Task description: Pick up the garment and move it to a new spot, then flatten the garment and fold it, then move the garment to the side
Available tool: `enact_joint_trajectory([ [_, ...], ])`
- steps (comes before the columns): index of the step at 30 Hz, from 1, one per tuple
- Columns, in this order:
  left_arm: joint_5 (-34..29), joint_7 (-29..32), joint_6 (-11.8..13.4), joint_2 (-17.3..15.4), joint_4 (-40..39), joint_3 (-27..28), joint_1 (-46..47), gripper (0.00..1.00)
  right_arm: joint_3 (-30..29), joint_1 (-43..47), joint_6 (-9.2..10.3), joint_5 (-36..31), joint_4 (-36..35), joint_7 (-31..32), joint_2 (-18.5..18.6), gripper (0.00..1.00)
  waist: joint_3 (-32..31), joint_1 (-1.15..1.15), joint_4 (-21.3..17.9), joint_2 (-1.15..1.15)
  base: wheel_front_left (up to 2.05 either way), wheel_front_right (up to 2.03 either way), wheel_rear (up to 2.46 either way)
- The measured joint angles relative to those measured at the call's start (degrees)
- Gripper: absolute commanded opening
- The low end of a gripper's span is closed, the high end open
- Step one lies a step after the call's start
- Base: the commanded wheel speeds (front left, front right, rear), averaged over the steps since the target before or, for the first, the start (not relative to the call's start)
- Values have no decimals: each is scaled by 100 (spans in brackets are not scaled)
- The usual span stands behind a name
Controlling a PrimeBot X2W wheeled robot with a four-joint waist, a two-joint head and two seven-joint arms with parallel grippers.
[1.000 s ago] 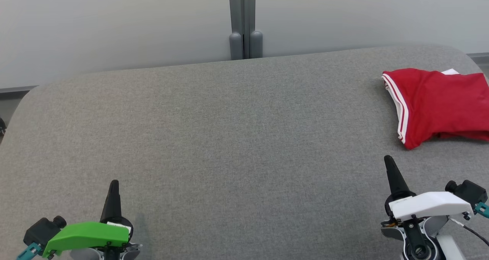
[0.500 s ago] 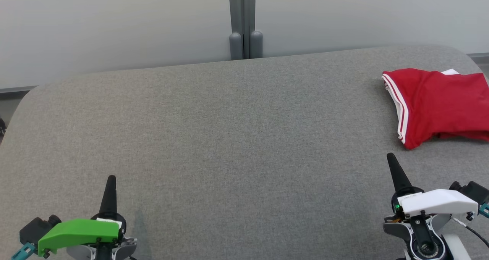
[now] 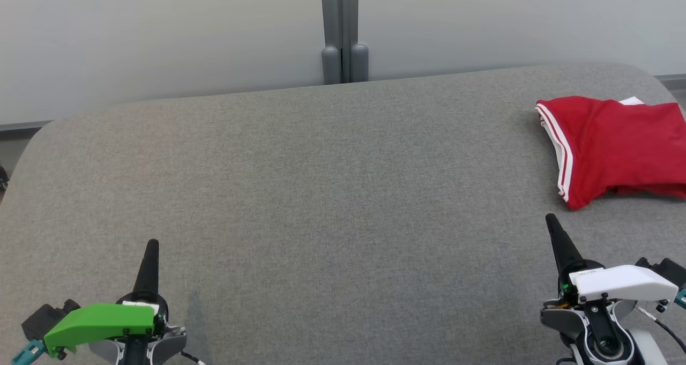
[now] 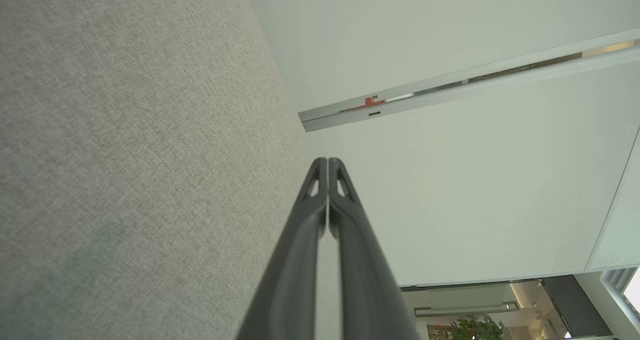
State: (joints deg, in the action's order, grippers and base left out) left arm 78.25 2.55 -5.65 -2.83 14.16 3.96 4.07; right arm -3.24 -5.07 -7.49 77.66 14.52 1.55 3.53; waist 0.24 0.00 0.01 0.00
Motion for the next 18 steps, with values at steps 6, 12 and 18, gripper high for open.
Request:
enact_joint_trajectory([
  [6, 226, 81, -40, 0, -1, 47, 19, 0, -41, -13, 0, 267, -5, 77, -1, 0, -1, 0, 0, 0, 0, 0, 0],
  [12, 488, 149, -67, 0, -2, 98, 63, 0, -87, -25, 0, 543, -11, 148, -1, 0, -2, 0, 0, 0, 0, 0, 0],
  [18, 724, 218, -96, 0, -2, 137, 78, 0, -126, -36, 0, 787, -16, 219, -2, 0, -3, 0, -1, 0, 0, 0, 0],
])
